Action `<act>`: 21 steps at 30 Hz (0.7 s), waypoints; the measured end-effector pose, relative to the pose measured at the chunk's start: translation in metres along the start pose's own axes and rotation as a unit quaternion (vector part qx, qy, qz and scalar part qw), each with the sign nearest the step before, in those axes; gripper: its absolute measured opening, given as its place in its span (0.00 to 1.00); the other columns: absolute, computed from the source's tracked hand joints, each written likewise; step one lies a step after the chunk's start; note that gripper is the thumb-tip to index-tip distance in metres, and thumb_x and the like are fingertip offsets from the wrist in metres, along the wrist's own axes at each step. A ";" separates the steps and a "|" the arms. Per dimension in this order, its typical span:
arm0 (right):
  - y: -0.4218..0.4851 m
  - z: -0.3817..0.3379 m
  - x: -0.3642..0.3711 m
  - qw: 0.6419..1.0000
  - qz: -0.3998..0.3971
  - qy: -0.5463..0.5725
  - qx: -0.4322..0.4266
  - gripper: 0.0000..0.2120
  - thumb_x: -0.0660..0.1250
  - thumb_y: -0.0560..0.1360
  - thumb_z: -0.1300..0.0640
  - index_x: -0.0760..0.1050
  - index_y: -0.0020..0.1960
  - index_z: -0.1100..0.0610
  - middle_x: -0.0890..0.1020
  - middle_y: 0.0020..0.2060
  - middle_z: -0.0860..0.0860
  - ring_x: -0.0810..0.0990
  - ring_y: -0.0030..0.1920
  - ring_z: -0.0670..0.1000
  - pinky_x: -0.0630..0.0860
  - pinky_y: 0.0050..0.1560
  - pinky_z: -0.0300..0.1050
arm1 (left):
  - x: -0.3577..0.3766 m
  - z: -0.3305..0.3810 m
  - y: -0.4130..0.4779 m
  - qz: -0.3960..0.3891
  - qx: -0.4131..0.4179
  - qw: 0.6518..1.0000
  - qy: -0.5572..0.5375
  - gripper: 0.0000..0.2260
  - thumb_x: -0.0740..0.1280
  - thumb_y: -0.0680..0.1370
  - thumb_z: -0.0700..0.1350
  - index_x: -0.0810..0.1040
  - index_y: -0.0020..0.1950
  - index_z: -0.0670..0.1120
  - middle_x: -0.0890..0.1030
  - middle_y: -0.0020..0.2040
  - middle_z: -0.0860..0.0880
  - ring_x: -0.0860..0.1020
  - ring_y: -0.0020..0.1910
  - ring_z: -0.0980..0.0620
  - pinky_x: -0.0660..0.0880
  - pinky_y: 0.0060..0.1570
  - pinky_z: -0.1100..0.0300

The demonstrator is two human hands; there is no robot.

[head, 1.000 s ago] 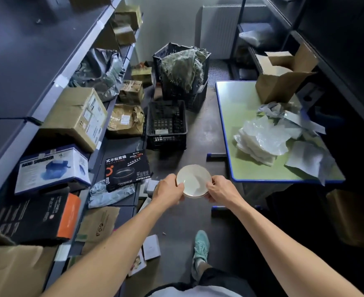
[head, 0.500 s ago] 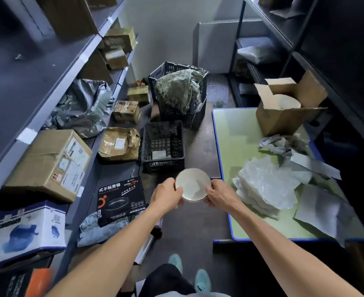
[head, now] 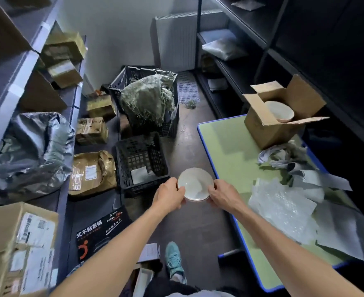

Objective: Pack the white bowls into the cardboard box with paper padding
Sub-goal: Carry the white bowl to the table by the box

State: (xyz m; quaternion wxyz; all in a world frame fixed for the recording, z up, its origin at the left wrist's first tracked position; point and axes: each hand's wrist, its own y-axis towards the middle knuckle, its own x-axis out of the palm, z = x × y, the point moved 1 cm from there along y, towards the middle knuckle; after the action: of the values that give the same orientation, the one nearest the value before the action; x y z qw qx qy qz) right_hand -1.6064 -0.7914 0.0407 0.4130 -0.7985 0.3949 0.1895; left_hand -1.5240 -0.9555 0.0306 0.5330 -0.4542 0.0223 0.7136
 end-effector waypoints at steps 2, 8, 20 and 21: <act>0.012 -0.010 -0.002 1.000 0.008 -0.001 0.009 0.12 0.58 0.73 0.57 0.78 0.41 0.59 0.85 0.32 0.52 0.84 0.38 0.55 0.79 0.44 0.49 | -0.012 0.004 0.018 -0.009 0.019 1.000 0.011 0.05 0.60 0.78 0.48 0.71 0.45 0.47 0.79 0.24 0.54 0.80 0.30 0.55 0.67 0.30 0.61; 0.042 -0.031 -0.016 0.999 0.034 0.007 0.042 0.12 0.57 0.73 0.55 0.76 0.44 0.60 0.85 0.36 0.54 0.83 0.43 0.60 0.81 0.46 0.53 | -0.033 0.020 0.060 -0.034 0.045 0.998 0.009 0.05 0.60 0.78 0.49 0.70 0.45 0.49 0.78 0.23 0.57 0.77 0.27 0.61 0.66 0.29 0.62; 0.113 -0.024 -0.053 0.993 0.053 0.067 0.084 0.12 0.56 0.74 0.55 0.76 0.46 0.60 0.85 0.34 0.51 0.85 0.39 0.54 0.80 0.47 0.51 | -0.035 0.071 0.151 -0.086 0.075 0.991 0.066 0.07 0.60 0.78 0.52 0.73 0.48 0.50 0.83 0.30 0.56 0.77 0.27 0.64 0.66 0.30 0.61; 0.120 -0.021 -0.058 0.992 0.054 0.071 0.083 0.13 0.56 0.75 0.55 0.76 0.46 0.59 0.85 0.35 0.51 0.85 0.39 0.54 0.80 0.46 0.51 | -0.033 0.078 0.160 -0.091 0.079 0.990 0.071 0.07 0.60 0.77 0.52 0.73 0.47 0.50 0.83 0.31 0.55 0.78 0.29 0.62 0.68 0.31 0.60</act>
State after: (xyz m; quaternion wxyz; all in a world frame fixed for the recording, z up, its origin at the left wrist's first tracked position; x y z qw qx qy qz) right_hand -1.7370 -0.8228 0.0287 0.4380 -0.7503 0.4802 0.1203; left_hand -1.6966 -1.0088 0.0263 0.6272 -0.4601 0.0748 0.6240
